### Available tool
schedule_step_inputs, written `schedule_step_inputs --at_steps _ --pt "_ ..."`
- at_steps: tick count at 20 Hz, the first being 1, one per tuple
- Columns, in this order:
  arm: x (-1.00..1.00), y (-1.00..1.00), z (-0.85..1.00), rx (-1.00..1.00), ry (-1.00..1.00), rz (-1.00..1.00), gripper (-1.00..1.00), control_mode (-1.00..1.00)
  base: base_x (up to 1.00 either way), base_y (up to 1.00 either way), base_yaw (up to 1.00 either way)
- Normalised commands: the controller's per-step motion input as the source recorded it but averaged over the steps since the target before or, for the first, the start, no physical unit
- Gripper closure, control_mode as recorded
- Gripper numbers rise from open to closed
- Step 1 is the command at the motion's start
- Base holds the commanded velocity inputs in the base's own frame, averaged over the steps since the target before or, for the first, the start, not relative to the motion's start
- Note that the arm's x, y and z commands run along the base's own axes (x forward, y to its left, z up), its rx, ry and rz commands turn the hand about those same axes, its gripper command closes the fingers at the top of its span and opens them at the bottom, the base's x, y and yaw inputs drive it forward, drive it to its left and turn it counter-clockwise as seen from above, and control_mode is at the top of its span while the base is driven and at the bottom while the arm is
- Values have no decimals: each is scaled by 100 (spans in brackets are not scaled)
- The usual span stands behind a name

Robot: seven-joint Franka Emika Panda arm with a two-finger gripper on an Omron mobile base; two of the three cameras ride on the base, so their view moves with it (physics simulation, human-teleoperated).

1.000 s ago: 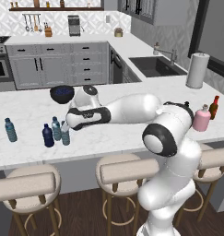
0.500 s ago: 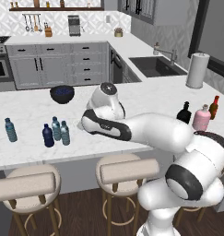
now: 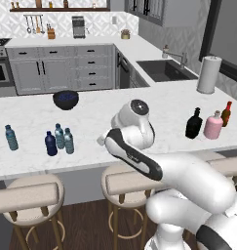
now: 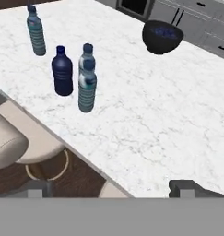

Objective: Move the plastic bottles in the middle to the plastics group, and the glass bottles in the middle to the glass group.

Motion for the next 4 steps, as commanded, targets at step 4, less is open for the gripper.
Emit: schedule_step_inputs --at_steps 4 --pt "-25 -60 0 19 0 -15 -100 -100 0 0 0"
